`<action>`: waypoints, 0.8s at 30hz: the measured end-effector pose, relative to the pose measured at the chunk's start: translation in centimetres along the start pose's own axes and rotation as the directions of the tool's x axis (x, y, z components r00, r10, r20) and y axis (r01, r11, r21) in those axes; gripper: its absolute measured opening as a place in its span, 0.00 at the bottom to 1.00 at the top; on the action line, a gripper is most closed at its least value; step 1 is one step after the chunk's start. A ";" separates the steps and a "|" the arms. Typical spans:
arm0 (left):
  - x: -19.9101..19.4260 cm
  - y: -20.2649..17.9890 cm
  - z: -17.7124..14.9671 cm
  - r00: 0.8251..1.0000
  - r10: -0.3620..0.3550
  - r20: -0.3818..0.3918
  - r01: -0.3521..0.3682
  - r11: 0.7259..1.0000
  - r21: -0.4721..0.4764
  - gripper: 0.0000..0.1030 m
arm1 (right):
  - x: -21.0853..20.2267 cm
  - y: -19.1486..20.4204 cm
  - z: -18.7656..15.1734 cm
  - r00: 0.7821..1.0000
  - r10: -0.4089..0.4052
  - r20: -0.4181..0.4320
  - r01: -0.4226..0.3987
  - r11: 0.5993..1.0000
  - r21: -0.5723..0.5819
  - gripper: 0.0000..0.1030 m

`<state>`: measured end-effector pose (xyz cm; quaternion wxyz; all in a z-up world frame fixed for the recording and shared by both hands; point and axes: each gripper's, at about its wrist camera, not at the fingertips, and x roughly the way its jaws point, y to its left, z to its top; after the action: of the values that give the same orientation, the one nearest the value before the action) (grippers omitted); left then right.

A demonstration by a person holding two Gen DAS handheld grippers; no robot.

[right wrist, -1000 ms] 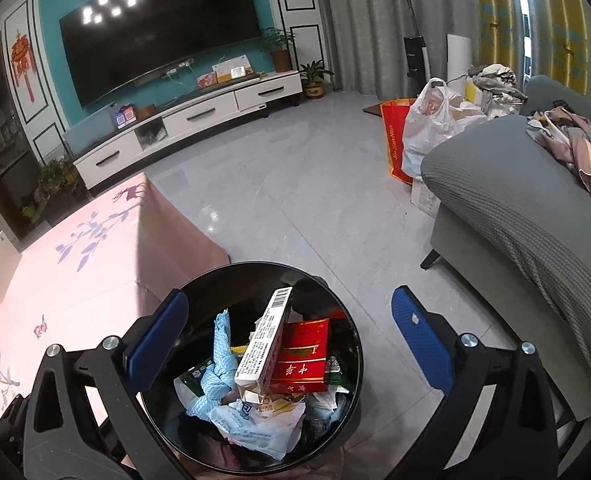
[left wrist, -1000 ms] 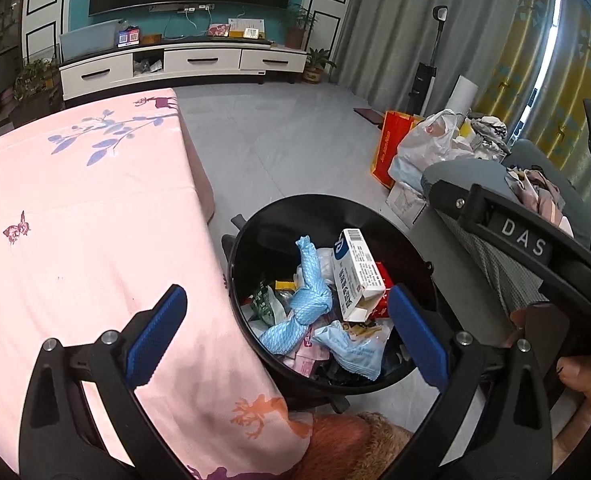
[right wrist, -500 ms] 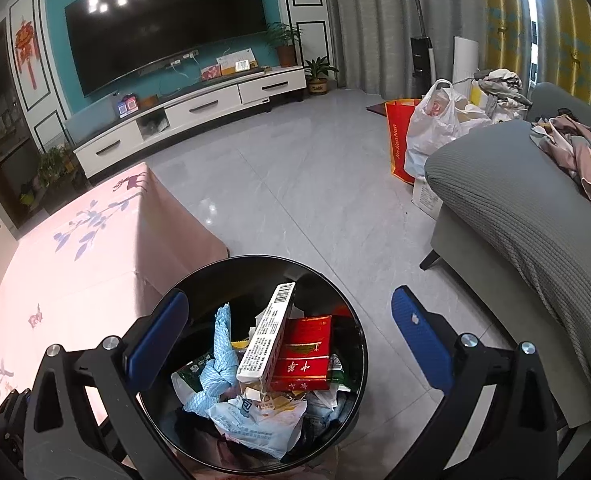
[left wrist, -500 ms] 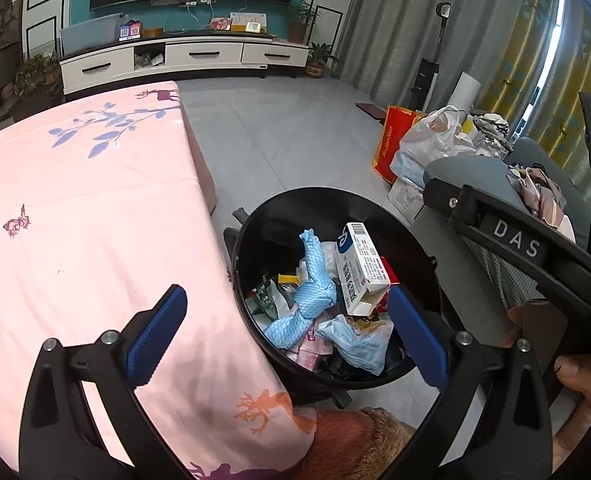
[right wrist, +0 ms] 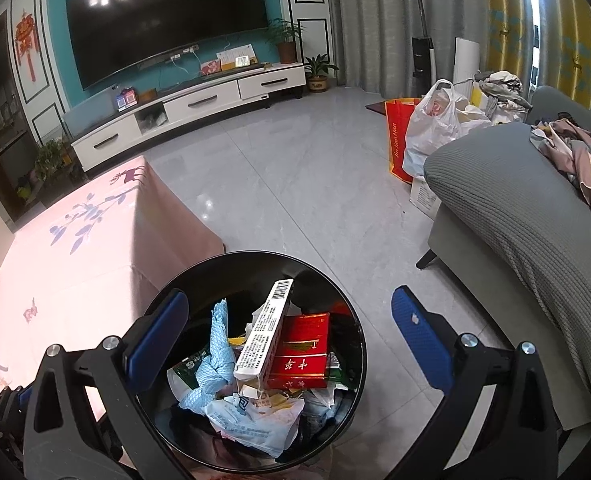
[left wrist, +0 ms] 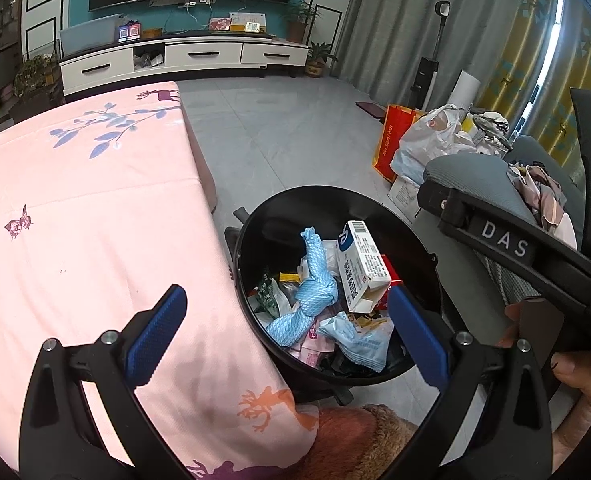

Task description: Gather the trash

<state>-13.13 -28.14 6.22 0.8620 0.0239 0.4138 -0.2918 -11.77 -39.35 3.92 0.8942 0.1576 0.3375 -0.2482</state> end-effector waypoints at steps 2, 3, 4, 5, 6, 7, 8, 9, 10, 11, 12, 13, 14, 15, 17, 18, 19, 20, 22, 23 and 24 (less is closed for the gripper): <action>0.0 0.0 0.0 1.000 0.001 0.000 -0.001 1.000 0.000 0.97 | 0.1 0.0 0.0 1.000 -0.001 -0.001 0.001 1.000 -0.001 0.97; 0.0 0.0 0.0 1.000 0.001 0.000 -0.001 1.000 0.001 0.97 | 0.1 0.0 0.0 1.000 -0.001 -0.001 0.001 1.000 -0.002 0.97; 0.0 0.0 0.0 1.000 0.002 0.000 -0.002 1.000 0.003 0.97 | 0.0 0.0 0.0 1.000 -0.001 0.000 0.001 1.000 -0.001 0.97; 0.0 0.0 0.0 1.000 0.002 -0.001 -0.002 1.000 0.001 0.97 | 0.0 0.0 0.0 1.000 -0.001 0.000 0.001 1.000 0.000 0.97; 0.0 0.1 0.0 1.000 0.001 -0.001 -0.001 1.000 0.000 0.97 | 0.0 0.0 0.0 1.000 0.000 0.002 0.000 1.000 0.003 0.97; 0.0 0.1 0.0 1.000 -0.002 -0.002 0.002 1.000 -0.001 0.97 | 0.0 -0.1 0.0 1.000 0.000 0.005 0.000 1.000 0.008 0.97; 0.0 0.1 0.0 1.000 -0.003 -0.003 0.003 1.000 -0.001 0.97 | 0.0 -0.2 0.0 1.000 0.000 0.006 0.000 1.000 0.011 0.97; 0.0 0.1 0.0 1.000 -0.004 -0.003 0.004 1.000 0.000 0.97 | 0.0 -0.3 0.0 1.000 0.001 0.007 -0.001 1.000 0.015 0.97; -0.1 0.1 0.0 1.000 -0.003 -0.002 0.003 1.000 0.001 0.97 | 0.0 -0.4 0.0 1.000 -0.001 0.007 0.001 1.000 0.015 0.97; -0.1 0.1 0.0 1.000 -0.003 0.000 0.003 1.000 0.002 0.97 | 0.1 -0.5 0.0 1.000 -0.004 0.007 0.004 1.000 0.015 0.97; -0.1 0.1 0.0 1.000 -0.003 0.001 0.003 1.000 0.003 0.97 | 0.1 -0.6 -0.1 1.000 -0.008 0.005 0.008 1.000 0.014 0.97; -0.2 0.0 -0.1 1.000 -0.004 0.003 0.004 1.000 0.003 0.97 | 0.2 -0.6 -0.1 1.000 -0.012 0.001 0.012 1.000 0.013 0.97; -0.2 0.0 -0.1 1.000 -0.005 0.004 0.005 1.000 0.003 0.97 | 0.2 -0.5 -0.1 1.000 -0.013 -0.001 0.013 1.000 0.011 0.97; -0.2 0.0 -0.1 1.000 -0.004 0.004 0.004 1.000 0.005 0.97 | 0.3 -0.6 -0.2 1.000 -0.014 -0.003 0.014 1.000 0.008 0.97; -0.2 0.0 -0.2 1.000 -0.003 0.004 0.003 1.000 0.007 0.97 | 0.3 -0.6 -0.2 1.000 -0.013 -0.003 0.013 1.000 0.005 0.97; -0.2 -0.1 -0.2 1.000 -0.004 0.004 0.004 1.000 0.007 0.97 | 0.2 -0.5 -0.1 1.000 -0.012 -0.002 0.012 1.000 0.004 0.97; -0.2 -0.1 -0.2 1.000 -0.005 0.003 0.005 1.000 0.005 0.97 | 0.2 -0.5 -0.1 1.000 -0.012 -0.002 0.012 1.000 0.003 0.97; -0.2 0.0 -0.2 1.000 -0.005 0.003 0.005 1.000 0.004 0.97 | 0.2 -0.4 -0.1 1.000 -0.012 -0.002 0.012 1.000 0.002 0.97; -0.2 -0.1 -0.2 1.000 -0.007 0.004 0.007 1.000 0.005 0.97 | 0.2 -0.4 -0.1 1.000 -0.015 -0.003 0.015 1.000 0.003 0.97; -0.2 0.0 -0.2 1.000 -0.007 0.003 0.007 1.000 0.004 0.97 | 0.2 -0.4 -0.1 1.000 -0.016 -0.004 0.016 1.000 0.003 0.97; -0.2 0.0 -0.2 1.000 -0.008 0.003 0.008 1.000 0.003 0.97 | 0.2 -0.4 -0.1 1.000 -0.017 -0.004 0.017 1.000 0.003 0.97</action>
<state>-13.41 -27.99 6.21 0.8614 0.0233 0.4121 -0.2959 -11.93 -39.67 3.65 0.8911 0.1568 0.3403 -0.2561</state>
